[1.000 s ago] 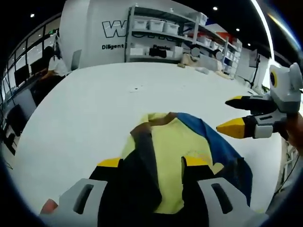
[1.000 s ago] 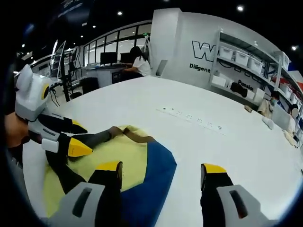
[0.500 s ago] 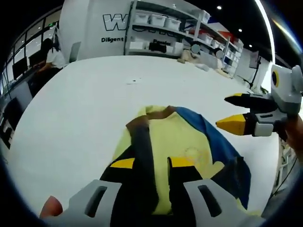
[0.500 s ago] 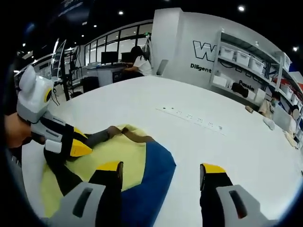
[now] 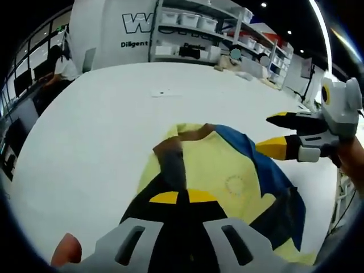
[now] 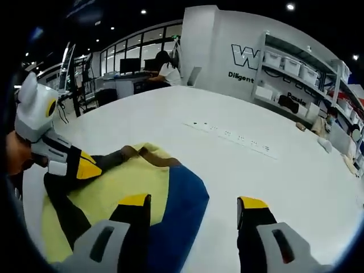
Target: Fold the garment on the visible template until the final outline fits inside the template.
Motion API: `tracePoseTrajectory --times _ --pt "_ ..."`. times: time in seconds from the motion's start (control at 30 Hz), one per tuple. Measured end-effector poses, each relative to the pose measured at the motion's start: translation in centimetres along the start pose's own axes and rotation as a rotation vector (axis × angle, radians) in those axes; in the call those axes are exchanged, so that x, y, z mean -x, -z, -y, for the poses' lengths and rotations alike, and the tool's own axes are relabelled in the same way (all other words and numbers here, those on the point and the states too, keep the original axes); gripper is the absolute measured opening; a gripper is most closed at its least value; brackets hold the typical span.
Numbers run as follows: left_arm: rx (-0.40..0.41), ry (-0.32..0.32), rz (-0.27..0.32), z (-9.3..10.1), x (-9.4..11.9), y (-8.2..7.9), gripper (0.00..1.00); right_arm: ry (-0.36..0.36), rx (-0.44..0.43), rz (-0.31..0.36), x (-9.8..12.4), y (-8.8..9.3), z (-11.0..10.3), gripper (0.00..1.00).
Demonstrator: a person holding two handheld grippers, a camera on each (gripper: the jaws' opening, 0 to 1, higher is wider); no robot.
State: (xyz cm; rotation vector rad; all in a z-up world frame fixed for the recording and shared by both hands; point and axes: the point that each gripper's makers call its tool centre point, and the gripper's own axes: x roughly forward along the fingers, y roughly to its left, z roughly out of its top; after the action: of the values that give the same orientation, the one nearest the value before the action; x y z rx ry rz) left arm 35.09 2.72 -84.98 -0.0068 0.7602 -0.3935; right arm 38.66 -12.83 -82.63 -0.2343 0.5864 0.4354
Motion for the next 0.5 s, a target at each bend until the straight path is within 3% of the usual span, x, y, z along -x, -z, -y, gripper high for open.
tracePoseTrajectory --times 0.33,0.5 --pt "-0.003 0.007 0.004 -0.2 -0.2 -0.3 0.0 -0.034 -0.078 -0.017 -2.2 0.6 0.5 0.37" --pt "-0.009 0.011 0.006 -0.1 -0.3 -0.4 0.0 -0.036 -0.088 -0.018 -2.9 0.5 0.7 0.32"
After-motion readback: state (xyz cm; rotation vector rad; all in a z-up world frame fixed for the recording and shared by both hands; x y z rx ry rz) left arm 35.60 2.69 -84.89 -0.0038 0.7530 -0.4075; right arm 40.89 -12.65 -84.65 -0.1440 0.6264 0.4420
